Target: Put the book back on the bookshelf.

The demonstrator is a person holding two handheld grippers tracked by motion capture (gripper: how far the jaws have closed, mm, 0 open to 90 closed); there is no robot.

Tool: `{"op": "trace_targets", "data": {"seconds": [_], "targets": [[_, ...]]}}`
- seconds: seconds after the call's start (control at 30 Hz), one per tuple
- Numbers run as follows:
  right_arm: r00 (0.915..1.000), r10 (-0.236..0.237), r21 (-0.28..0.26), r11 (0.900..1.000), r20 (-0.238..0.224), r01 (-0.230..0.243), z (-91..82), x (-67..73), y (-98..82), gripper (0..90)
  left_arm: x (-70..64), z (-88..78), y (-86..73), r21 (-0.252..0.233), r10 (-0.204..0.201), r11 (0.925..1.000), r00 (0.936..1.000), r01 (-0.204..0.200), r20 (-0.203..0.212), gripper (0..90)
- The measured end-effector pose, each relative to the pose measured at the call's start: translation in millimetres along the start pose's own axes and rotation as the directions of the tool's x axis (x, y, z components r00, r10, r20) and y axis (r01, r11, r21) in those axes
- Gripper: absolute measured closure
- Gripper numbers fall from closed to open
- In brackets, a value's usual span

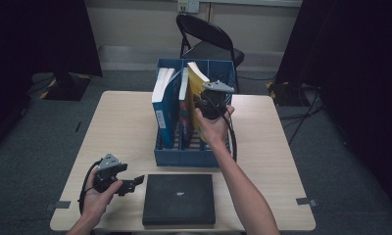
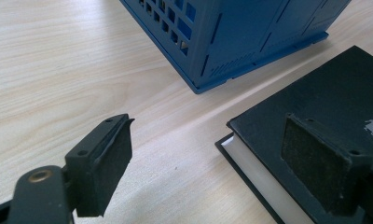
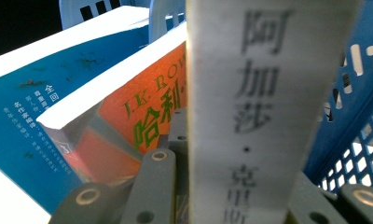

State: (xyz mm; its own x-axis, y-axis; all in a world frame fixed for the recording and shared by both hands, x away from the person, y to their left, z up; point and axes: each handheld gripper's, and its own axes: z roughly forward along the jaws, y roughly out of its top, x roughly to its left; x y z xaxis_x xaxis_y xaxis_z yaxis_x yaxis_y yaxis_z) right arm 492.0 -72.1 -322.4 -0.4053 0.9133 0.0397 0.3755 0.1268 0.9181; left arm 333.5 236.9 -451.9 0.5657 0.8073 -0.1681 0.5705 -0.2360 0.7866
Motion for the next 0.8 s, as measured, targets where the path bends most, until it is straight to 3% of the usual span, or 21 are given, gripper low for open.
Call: {"op": "trace_targets", "data": {"seconds": [0.2, 0.8], "targets": [[0.9994, -0.009, 0.006, 1.000, 0.034, 0.009, 11.9, 1.9, -4.9, 75.5, 0.6, -1.1, 0.6, -0.004, 0.002, 1.0000, 1.0000, -0.002, -0.004, 16.6], [0.9980, 0.005, 0.014, 1.000, 0.063, -0.006, 37.8, 2.4, -4.9, 75.1, 2.3, -2.0, 0.6, -0.007, 0.002, 1.0000, 1.0000, -0.002, -0.009, 16.5]]}}
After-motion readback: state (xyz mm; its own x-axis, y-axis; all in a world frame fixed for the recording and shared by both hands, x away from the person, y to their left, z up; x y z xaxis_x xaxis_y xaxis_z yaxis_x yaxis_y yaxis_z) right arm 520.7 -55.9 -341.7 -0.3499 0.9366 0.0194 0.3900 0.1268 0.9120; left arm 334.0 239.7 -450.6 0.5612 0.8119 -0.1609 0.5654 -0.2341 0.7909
